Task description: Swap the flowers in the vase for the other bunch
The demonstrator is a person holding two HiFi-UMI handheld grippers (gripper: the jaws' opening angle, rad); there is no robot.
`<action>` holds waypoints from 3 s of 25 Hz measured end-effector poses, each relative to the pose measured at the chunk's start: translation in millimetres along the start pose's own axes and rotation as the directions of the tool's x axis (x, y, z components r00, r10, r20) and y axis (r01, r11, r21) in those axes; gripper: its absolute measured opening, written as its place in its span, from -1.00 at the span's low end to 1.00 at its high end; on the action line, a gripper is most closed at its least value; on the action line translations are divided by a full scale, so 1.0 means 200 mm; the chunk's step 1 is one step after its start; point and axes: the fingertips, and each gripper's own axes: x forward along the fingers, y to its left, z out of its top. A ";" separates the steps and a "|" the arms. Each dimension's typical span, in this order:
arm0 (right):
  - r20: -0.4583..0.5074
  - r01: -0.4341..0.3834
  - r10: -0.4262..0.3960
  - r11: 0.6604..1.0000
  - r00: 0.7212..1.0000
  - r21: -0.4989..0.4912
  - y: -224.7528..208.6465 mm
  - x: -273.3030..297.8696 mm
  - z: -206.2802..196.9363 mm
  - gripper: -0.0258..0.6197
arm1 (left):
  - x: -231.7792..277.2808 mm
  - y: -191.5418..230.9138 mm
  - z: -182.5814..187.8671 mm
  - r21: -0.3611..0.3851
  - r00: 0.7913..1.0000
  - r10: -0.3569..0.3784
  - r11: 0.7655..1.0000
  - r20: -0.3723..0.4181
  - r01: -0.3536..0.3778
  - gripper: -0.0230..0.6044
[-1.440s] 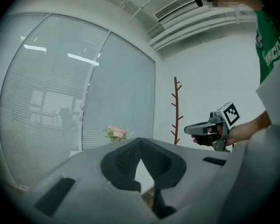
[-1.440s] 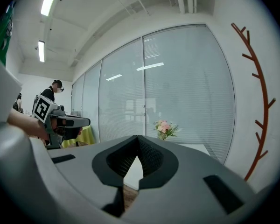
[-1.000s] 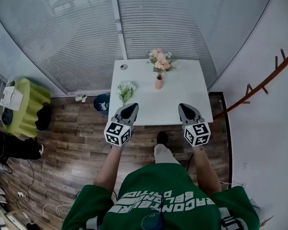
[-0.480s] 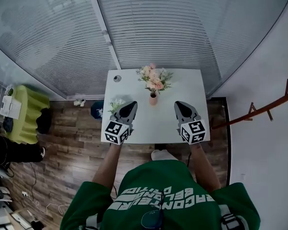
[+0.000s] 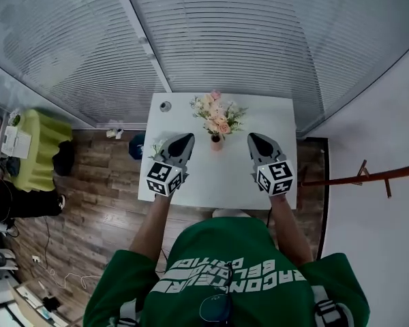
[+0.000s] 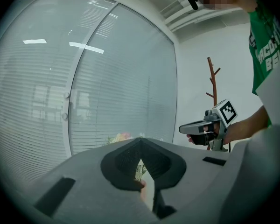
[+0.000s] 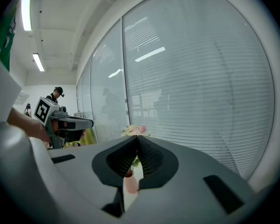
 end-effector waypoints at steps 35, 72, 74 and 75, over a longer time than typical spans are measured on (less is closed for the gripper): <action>-0.028 0.026 -0.025 0.999 0.999 0.041 0.08 0.16 -0.04 -0.88 | 0.06 0.17 -0.01 -0.016 0.998 -0.060 0.998 -0.013 0.060 -0.90; -0.331 -0.043 0.082 0.991 0.940 0.124 0.18 0.62 -0.69 -0.13 | 0.06 0.23 -0.16 -0.019 0.983 -0.156 0.988 -0.094 0.154 -0.90; -0.347 -0.045 0.090 0.990 0.934 0.135 0.17 0.66 -0.73 -0.13 | 0.06 0.24 -0.16 -0.019 0.984 -0.154 0.988 -0.095 0.152 -0.90; -0.353 -0.046 0.093 0.989 0.931 0.139 0.17 0.69 -0.74 -0.13 | 0.06 0.24 -0.16 -0.017 0.984 -0.153 0.988 -0.095 0.152 -0.90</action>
